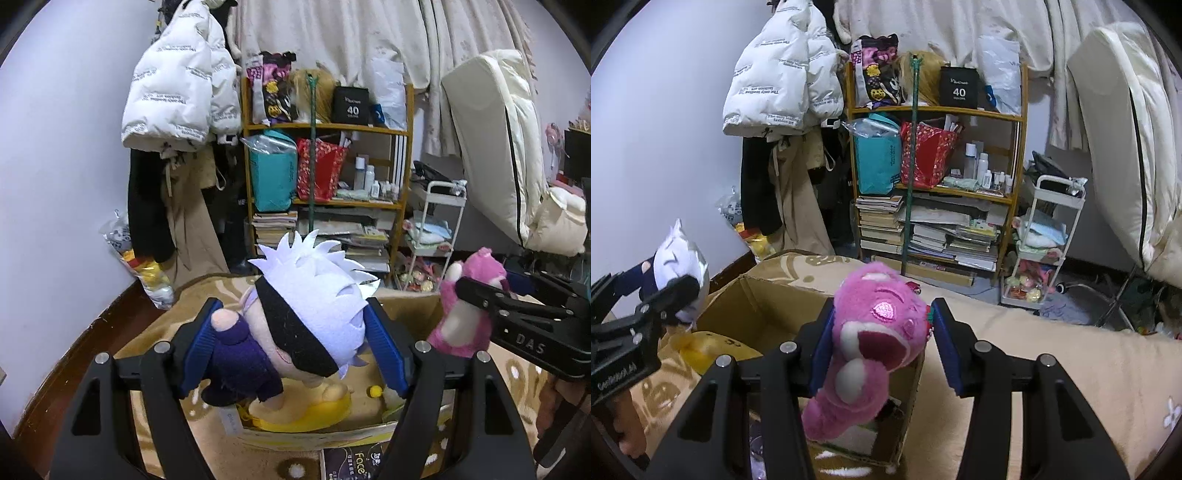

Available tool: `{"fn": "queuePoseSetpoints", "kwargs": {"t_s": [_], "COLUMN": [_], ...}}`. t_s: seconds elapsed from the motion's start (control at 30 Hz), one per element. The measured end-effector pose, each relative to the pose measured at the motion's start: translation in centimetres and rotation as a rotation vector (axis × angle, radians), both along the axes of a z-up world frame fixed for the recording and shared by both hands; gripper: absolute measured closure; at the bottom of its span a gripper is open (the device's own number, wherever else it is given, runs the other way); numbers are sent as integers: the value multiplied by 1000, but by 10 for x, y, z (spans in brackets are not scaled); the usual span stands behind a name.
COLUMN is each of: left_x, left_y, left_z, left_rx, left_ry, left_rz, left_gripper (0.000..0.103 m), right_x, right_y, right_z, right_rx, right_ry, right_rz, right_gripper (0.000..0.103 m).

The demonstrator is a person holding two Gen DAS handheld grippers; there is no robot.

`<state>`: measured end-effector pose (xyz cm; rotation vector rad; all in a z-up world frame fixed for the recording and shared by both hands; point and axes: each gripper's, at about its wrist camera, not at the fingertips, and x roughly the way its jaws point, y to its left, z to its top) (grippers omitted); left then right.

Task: Organize soft objects
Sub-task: 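Lift the doll with the left tool while the right tool lifts the bear over the box, then open both tools over the box, dropping the doll and pink bear inside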

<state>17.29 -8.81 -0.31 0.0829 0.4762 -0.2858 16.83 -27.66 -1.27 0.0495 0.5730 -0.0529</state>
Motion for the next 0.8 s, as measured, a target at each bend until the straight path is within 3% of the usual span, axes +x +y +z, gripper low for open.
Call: {"fn": "queuePoseSetpoints", "kwargs": {"t_s": [0.2, 0.5, 0.8], "left_x": [5, 5, 4], "left_y": [-8, -11, -4], "left_z": [-9, -13, -10], "left_rx": [42, 70, 39], "left_ry": [14, 32, 45], "left_rz": [4, -9, -14], "left_gripper": [25, 22, 11], "right_x": [7, 5, 2], "right_y": [-3, 2, -5], "right_z": [-19, -24, -25], "right_rx": [50, 26, 70], "right_ry": [33, 62, 83], "right_rz": [25, 33, 25], "right_gripper": [49, 46, 40]}}
